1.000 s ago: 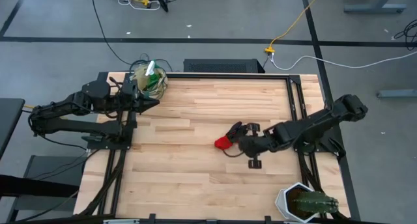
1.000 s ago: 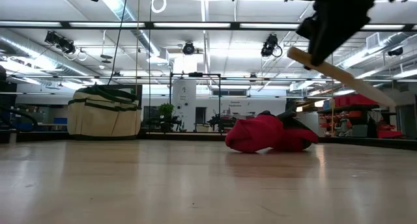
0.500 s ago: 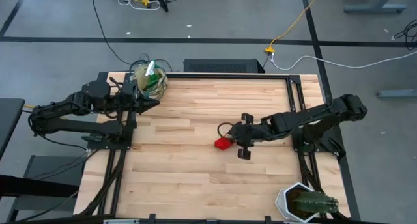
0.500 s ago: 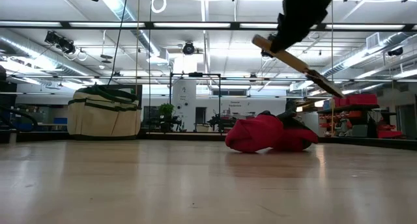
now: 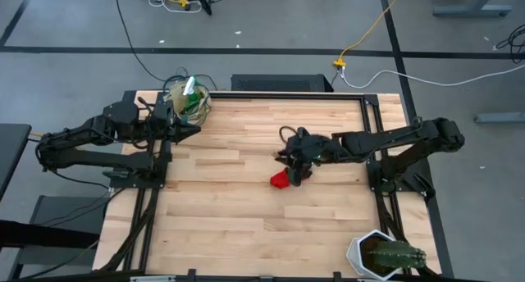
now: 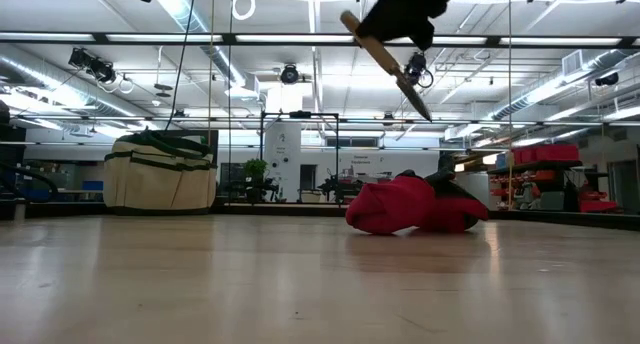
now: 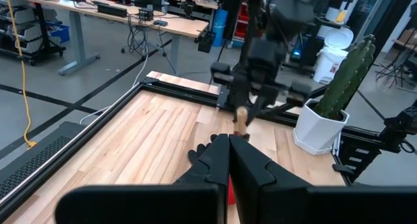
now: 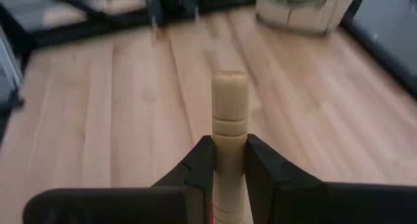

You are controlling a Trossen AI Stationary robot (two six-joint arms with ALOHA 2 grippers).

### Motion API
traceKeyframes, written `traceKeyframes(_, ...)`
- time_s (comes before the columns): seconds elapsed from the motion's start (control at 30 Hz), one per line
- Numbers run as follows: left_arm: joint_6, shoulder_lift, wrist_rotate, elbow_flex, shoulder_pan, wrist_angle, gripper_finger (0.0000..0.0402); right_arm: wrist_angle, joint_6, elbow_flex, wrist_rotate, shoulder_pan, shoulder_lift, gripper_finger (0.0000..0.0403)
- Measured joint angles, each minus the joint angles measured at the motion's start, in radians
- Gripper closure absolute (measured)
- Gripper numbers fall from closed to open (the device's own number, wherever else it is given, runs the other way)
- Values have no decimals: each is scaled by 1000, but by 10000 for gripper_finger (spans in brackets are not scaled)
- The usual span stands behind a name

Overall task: Pick & Place Garden tools in Gardening bag
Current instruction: Put the trowel into the gardening bag

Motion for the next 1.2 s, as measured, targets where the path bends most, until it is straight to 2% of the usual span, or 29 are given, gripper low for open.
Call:
traceKeyframes(0.73, 24, 0, 0, 0, 0, 42, 388, 247, -103, 0, -1, -153, -176, 344)
traceKeyframes(1.07, 18, 2, -3, 0, 0, 44, 388, 362, -118, 0, -12, -177, -188, 344)
traceKeyframes(1.2, 17, 2, -3, 0, 0, 71, 388, 410, -119, 0, -58, -188, -188, 344)
